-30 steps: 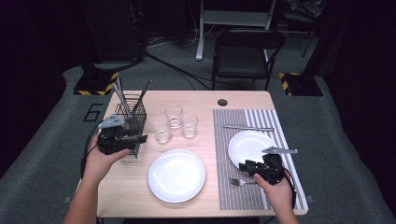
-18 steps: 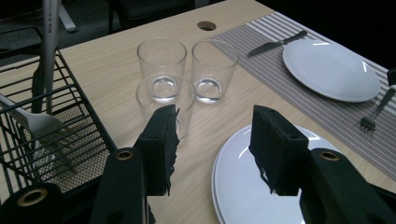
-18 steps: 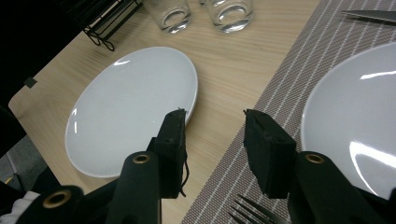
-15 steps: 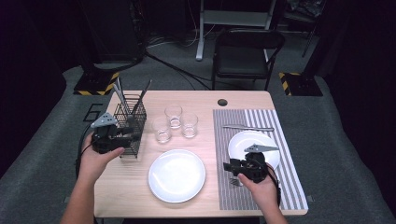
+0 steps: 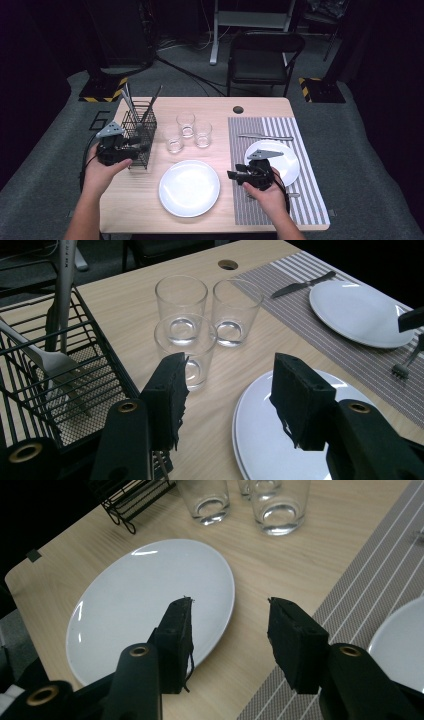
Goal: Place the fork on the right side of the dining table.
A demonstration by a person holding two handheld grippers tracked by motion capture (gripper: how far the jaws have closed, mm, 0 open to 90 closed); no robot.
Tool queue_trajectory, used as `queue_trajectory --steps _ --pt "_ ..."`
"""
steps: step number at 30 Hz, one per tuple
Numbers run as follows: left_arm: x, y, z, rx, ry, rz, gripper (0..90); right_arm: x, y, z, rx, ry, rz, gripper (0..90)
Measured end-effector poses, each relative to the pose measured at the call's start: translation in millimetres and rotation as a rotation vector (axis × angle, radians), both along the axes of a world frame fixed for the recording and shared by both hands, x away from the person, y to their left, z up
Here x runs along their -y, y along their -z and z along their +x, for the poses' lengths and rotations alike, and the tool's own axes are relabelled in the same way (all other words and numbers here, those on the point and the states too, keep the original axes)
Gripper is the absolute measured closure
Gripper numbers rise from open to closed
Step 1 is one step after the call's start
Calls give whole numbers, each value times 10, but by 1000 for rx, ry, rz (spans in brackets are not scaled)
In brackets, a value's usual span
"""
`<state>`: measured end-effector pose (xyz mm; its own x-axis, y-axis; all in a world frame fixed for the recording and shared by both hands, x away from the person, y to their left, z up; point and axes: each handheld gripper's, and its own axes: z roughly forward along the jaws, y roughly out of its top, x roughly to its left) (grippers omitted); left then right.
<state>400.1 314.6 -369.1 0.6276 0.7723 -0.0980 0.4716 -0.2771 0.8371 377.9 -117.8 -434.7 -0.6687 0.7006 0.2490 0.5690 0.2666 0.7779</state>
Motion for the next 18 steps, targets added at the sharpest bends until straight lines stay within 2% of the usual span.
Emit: queue_trajectory --steps 3,5,8,11,14,17,18 --pt "-9 4 -15 1 -6 -2 465 -54 -36 43 3 -17 20 503" --pt "-16 5 -27 -2 -5 -1 464 -85 -69 63 24 -15 1 485" --pt "-21 6 -50 -4 -5 0 462 -121 -118 99 33 -1 -36 470" --pt "-27 0 -78 -3 -4 1 461 -147 -155 153 38 -7 -53 469" --pt "-39 1 -101 -4 -6 0 457 -193 -191 215 32 -32 -76 449" --pt "-52 7 -118 -6 -7 3 455 -247 -210 270 5 -42 -94 416" --pt "-56 10 -124 -7 -7 1 454 -265 -217 289 11 -46 -97 416"
